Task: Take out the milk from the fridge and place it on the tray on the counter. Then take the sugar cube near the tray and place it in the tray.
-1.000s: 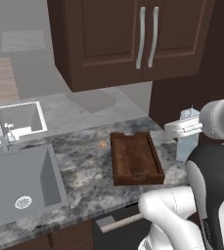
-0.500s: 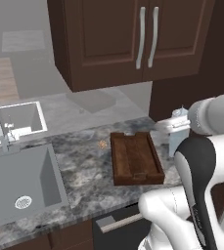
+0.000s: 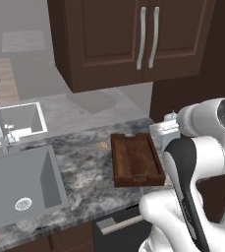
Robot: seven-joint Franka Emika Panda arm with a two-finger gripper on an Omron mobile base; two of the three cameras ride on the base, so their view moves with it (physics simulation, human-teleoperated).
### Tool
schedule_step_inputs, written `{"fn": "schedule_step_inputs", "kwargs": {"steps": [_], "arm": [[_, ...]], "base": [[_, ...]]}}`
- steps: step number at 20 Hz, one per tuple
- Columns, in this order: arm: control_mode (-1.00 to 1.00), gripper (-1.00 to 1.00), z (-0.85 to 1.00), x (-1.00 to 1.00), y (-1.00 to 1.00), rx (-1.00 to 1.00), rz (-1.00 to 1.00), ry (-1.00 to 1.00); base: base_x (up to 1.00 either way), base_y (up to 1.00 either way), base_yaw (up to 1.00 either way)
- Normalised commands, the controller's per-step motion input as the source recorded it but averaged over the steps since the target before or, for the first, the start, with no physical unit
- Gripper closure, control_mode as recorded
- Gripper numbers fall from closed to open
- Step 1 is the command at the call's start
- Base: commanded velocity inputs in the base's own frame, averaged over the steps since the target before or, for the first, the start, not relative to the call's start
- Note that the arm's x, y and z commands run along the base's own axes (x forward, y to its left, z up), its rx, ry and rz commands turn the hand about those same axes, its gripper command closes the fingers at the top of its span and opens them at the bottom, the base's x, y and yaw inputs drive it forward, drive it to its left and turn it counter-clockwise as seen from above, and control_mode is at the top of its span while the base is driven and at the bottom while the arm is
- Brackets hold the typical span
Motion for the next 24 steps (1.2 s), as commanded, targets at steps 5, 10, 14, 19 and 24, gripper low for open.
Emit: {"fn": "schedule_step_inputs", "kwargs": {"steps": [5,10,14,19,24], "arm": [[-1.0,1.0,-0.32,0.24,-0.06,0.0,0.03,0.02],[-1.0,1.0,-0.38,0.18,-0.03,0.0,0.0,0.01],[-1.0,1.0,-0.12,0.09,0.0,0.0,0.04,0.0],[-1.0,1.0,-0.29,0.12,0.0,0.03,0.04,0.0],[-1.0,1.0,-0.43,0.15,0.0,0.03,0.01,0.0]], "base": [[0.0,0.0,0.0],[0.0,0.0,0.0],[0.0,0.0,0.0],[0.0,0.0,0.0],[0.0,0.0,0.0]]}}
